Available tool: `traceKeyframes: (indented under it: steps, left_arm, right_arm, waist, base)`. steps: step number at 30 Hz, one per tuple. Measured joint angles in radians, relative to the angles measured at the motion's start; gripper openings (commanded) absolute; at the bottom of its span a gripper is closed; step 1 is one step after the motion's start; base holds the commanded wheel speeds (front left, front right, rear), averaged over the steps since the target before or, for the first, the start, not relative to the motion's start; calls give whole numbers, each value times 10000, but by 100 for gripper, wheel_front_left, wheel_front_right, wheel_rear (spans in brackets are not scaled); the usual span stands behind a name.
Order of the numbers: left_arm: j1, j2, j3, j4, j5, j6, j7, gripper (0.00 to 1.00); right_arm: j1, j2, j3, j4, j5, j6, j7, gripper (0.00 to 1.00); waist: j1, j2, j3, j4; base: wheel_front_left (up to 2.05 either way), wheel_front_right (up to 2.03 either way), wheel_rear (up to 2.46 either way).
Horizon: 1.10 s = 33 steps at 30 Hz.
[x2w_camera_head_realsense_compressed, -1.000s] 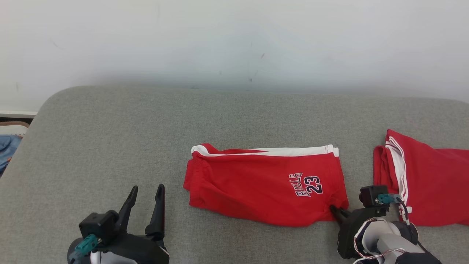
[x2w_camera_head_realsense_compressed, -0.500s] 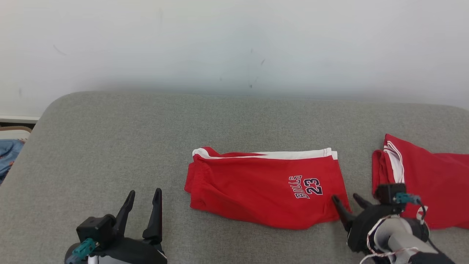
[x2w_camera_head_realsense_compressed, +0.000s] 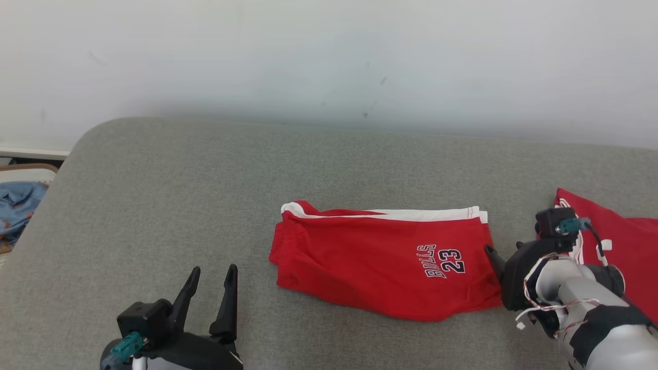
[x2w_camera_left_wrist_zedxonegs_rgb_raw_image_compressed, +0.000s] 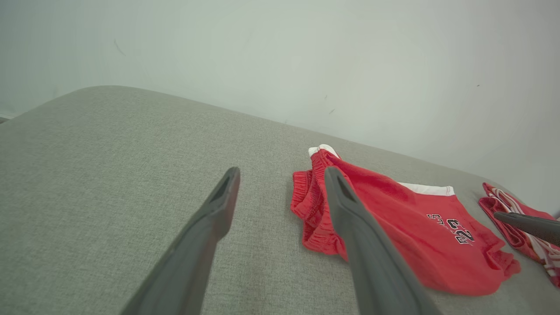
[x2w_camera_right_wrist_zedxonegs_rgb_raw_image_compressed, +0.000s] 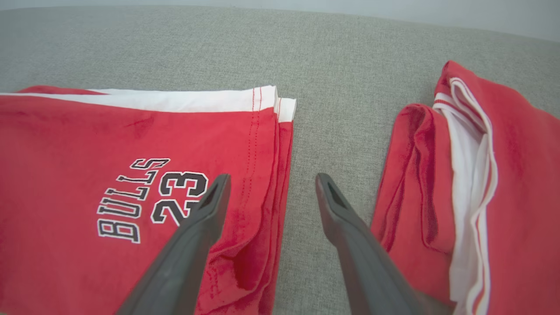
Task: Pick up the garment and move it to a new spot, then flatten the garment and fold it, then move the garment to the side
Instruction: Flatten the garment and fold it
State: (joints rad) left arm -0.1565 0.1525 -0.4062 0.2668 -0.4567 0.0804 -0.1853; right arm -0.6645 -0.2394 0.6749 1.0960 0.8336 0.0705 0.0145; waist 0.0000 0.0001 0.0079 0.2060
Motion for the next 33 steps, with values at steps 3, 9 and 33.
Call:
traceKeyframes:
  steps: [3,9,33]
  left_arm:
    - [-19,-29,-48,-23,2,0,17,100]
    - [-92,-69,-94,-38,0,0,150,100]
    - [-226,-146,54,31,-77,73,176,100]
  right_arm:
    - [-265,-15,17,180,4,-44,414,100]
    - [-515,-2,73,650,6,-249,1202,100]
    - [-842,190,92,1116,109,-33,2226,0]
  waist:
    - [0,0,72,113]
    - [1,0,236,322]
    - [0,0,554,458]
  base:
    - [0,0,0]
    - [0,0,0]
    - [0,0,0]
